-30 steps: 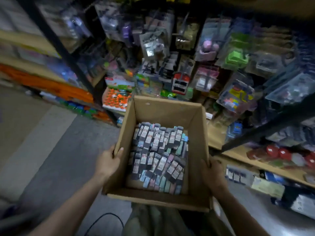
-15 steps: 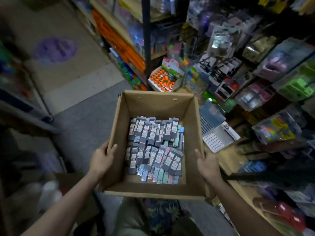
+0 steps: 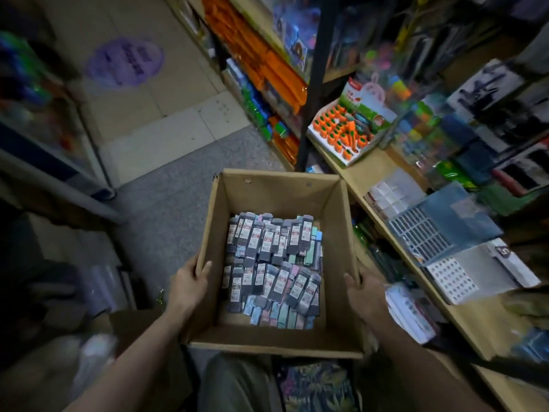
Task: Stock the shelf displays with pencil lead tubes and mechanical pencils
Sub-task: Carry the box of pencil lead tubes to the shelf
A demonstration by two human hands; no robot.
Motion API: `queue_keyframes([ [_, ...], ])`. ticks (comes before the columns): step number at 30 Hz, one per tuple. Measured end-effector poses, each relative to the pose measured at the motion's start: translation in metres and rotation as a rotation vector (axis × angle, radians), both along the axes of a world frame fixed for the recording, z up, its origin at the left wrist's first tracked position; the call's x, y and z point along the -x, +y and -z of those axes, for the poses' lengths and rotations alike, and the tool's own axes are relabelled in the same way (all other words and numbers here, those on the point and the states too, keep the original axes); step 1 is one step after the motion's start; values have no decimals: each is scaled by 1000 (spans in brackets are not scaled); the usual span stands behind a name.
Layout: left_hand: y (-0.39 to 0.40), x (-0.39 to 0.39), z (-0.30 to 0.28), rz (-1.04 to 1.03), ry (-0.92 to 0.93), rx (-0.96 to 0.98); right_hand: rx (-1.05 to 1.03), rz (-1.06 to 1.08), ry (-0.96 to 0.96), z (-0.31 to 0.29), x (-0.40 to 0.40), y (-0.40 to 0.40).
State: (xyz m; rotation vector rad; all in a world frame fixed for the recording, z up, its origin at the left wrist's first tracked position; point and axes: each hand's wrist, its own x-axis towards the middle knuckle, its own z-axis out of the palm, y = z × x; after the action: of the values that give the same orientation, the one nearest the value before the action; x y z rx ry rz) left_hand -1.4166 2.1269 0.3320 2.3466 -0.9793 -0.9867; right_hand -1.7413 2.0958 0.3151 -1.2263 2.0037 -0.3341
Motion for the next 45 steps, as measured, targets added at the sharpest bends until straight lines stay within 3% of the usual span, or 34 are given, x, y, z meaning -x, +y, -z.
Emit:
queue_keyframes([
  [11, -36, 31, 309, -195, -4, -49, -7, -30, -5, 287, 3, -59],
  [19, -34, 62, 471, -263, 55, 51, 79, -92, 19, 425, 36, -75],
  [24, -23, 75, 497, -236, -6, 119, 115, -71, 7, 457, 49, -64],
  [35, 22, 129, 503, -104, -47, 221, 165, -9, 65, 465, 106, 6],
  [45, 59, 161, 486, -183, -73, 232, 122, -24, 58, 449, 127, 34],
])
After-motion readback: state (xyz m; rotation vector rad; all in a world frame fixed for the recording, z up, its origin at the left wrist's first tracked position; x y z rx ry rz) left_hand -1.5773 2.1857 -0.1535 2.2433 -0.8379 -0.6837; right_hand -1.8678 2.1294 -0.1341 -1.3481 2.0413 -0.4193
